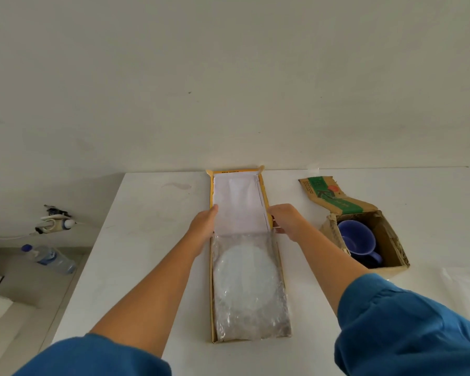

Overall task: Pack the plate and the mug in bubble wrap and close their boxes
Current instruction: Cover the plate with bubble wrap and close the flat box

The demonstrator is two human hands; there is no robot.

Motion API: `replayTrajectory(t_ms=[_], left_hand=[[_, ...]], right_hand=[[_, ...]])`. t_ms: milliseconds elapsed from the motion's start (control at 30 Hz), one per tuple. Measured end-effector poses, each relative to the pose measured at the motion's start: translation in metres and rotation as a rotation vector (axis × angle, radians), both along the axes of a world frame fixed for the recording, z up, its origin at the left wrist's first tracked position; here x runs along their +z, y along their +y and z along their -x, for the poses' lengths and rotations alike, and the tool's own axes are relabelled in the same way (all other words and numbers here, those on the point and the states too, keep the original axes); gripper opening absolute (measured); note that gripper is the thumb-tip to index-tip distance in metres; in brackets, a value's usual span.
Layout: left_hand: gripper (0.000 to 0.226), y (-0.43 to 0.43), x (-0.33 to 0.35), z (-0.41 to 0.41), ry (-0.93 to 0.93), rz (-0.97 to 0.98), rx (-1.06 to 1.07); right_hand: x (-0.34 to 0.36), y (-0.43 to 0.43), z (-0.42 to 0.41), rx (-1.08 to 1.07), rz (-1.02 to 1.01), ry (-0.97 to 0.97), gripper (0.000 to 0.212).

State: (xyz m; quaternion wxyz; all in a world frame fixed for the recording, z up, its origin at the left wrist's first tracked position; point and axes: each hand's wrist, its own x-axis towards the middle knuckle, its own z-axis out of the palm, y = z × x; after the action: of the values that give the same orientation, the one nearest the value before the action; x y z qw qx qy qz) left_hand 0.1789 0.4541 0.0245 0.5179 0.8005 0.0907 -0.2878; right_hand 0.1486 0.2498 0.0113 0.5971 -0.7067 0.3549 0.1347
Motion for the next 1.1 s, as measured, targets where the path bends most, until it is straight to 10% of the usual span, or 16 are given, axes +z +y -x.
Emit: replayTrajectory(t_ms=[300,633,767,1100], left_hand=[[0.062,-0.003,0.044,0.034,-0.128,0.283,0.250],[0.067,0.049,0.036,0.108,-0.083,0.556,0.135],[0.032,0.062,0.021,0.141,-0.141,0.382,-0.067],[0.045,0.058,-0.017,0.178,-0.257,0.000,0.013]], right_hand=[[0.026,0.003,0.034,-0.001,0.006,-0.166,0.057],[0.072,0.022,0.136,0.068,-0.149,-0.317,0.054],[0.047,0.039,0.164,0.051,-0.066,-0.305,0.037],[0.001,0.062,0.201,0.075,0.333,-0.238,0.049]])
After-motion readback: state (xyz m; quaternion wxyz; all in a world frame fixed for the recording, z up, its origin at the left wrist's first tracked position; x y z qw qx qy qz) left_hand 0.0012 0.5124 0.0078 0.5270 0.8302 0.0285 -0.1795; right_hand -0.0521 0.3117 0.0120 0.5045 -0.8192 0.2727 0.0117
